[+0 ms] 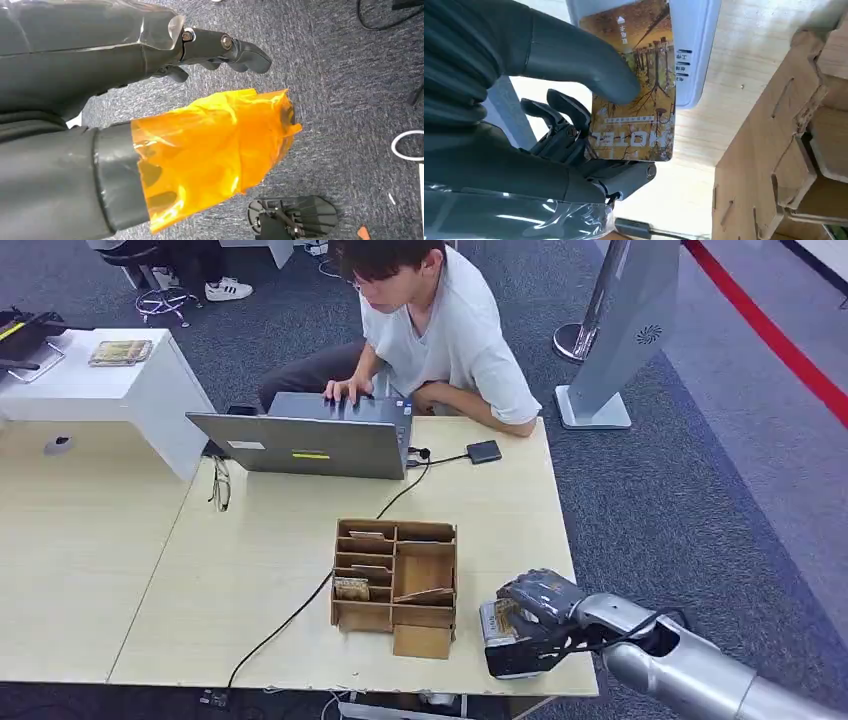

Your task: Pass the card to the sensor for recognition and then transmit it.

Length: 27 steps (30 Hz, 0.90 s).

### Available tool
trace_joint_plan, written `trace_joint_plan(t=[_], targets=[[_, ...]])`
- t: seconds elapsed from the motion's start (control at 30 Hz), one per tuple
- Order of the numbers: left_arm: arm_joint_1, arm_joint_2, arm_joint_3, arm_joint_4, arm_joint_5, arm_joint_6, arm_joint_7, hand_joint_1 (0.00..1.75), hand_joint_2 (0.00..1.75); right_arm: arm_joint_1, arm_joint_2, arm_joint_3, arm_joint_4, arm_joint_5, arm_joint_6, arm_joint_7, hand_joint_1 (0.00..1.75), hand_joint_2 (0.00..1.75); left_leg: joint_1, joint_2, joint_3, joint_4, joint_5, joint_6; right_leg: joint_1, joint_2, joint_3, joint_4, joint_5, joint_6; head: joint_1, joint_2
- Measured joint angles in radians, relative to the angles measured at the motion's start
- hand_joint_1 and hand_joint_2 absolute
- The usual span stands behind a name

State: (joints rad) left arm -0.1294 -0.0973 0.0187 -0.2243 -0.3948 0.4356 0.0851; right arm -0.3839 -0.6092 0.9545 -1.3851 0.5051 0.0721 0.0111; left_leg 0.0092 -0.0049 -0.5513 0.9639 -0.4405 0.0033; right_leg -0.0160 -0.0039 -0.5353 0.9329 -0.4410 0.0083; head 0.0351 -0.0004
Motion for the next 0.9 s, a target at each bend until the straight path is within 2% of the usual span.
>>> trace_joint_plan(t=[0.9], targets=[[0.0, -0.003, 0.0, 0.0, -0.003, 0.0, 0.008, 0.0, 0.0, 0.053, 0.09, -0.004, 0.042, 0.094, -0.048, 0.031, 1.75, 1.75, 0.0, 0.002, 0.005, 0.0, 0.0, 0.0, 0.0, 0.002, 0.004, 0.0, 0.0, 0.0, 0.0, 0.0]])
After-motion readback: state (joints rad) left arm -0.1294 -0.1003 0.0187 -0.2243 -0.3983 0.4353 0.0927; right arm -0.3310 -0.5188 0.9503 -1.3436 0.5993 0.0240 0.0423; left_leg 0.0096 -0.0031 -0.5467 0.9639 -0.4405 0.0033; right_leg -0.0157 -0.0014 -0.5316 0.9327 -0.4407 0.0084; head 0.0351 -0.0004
